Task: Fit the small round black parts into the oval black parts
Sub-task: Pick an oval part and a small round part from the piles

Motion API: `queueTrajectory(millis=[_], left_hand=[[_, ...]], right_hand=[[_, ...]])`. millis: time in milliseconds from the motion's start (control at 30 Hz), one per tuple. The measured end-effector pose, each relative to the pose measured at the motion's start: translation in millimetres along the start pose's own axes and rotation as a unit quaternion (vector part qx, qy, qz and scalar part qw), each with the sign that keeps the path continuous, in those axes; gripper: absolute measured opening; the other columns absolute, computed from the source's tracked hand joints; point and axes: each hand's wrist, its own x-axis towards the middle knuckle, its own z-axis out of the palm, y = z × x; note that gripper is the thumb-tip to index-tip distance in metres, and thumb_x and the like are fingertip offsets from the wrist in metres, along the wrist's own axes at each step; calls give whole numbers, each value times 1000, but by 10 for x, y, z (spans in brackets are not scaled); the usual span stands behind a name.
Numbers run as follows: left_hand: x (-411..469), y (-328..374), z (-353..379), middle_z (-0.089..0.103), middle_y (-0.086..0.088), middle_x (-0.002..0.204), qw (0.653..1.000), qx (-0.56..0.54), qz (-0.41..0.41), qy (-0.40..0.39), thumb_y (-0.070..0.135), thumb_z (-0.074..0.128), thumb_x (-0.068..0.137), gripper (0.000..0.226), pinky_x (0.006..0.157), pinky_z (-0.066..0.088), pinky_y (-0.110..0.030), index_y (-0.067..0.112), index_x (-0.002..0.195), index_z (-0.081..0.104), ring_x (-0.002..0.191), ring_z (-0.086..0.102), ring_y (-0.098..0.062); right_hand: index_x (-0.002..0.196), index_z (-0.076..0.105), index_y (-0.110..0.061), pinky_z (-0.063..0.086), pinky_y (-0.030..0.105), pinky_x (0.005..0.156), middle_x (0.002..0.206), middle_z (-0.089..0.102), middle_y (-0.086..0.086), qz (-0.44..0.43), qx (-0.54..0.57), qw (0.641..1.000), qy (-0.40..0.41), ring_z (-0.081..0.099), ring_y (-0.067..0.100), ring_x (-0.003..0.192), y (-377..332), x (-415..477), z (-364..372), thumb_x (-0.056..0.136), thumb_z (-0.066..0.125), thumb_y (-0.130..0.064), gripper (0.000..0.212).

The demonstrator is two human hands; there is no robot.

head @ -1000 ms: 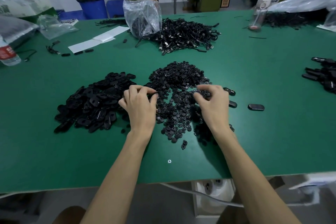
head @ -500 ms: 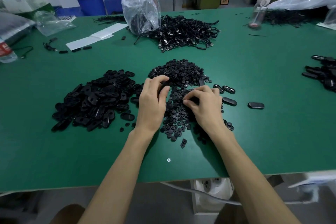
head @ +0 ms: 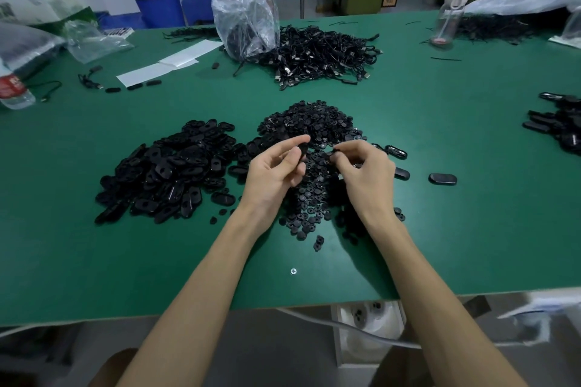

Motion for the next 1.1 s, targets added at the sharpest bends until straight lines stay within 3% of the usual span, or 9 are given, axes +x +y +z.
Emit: queueTrajectory(millis=[200, 367, 467, 600, 767, 933, 1100], left_hand=[[-10, 10, 28, 63, -4, 87, 999, -15, -34, -13, 14, 65, 100, 30, 66, 46, -20, 4, 127, 70, 73, 57, -9], [-2, -11, 51, 69, -3, 84, 999, 22, -46, 14, 23, 46, 112, 37, 51, 40, -18, -3, 121, 70, 60, 54, -9], [-15, -13, 39, 70, -3, 78, 998, 45, -31, 22, 20, 45, 112, 36, 48, 38, -18, -7, 118, 68, 53, 52, -8], [-34, 0, 55, 73, -7, 86, 999, 35, -27, 20, 11, 48, 110, 27, 51, 45, -18, -8, 122, 64, 62, 62, -11], [-25, -8, 60, 76, -16, 99, 999, 30, -33, 14, -1, 51, 106, 24, 64, 57, -24, -4, 129, 60, 79, 73, -22], [-25, -12, 57, 76, -13, 94, 999, 49, -16, 4, -3, 49, 106, 30, 66, 58, -27, 6, 131, 63, 80, 74, -25], [-30, -26, 63, 73, -15, 95, 996, 87, 5, 7, -5, 49, 105, 35, 71, 59, -29, 7, 135, 63, 82, 74, -25]], right_hand=[[102, 78, -20, 53, 25, 88, 91, 74, -11, -7, 9, 1000, -12, 68, 4, 90, -13, -3, -12, 97, 69, -20, 10], [100, 78, -27, 28, 21, 89, 108, 64, -7, -21, -37, 999, 2, 46, 17, 117, 19, 4, -23, 97, 69, -28, 9], [99, 78, -27, 36, 26, 89, 102, 68, -12, -22, 10, 1000, -11, 55, 14, 109, 3, -6, -23, 96, 71, -27, 8], [99, 81, -21, 54, 28, 75, 86, 78, -6, 19, 149, 988, -23, 69, 9, 82, -23, 8, -41, 93, 73, -18, 9], [99, 80, -17, 47, 16, 59, 89, 80, -2, 46, 246, 967, -47, 68, -1, 75, -6, 16, -35, 93, 72, -12, 11], [101, 79, -17, 49, 16, 63, 92, 80, -2, 68, 256, 962, -73, 71, 2, 85, 17, 25, -27, 94, 69, -11, 13], [102, 76, -12, 51, 22, 63, 92, 80, 3, 84, 266, 957, -81, 70, 9, 81, 9, 20, -10, 95, 65, -4, 16]])
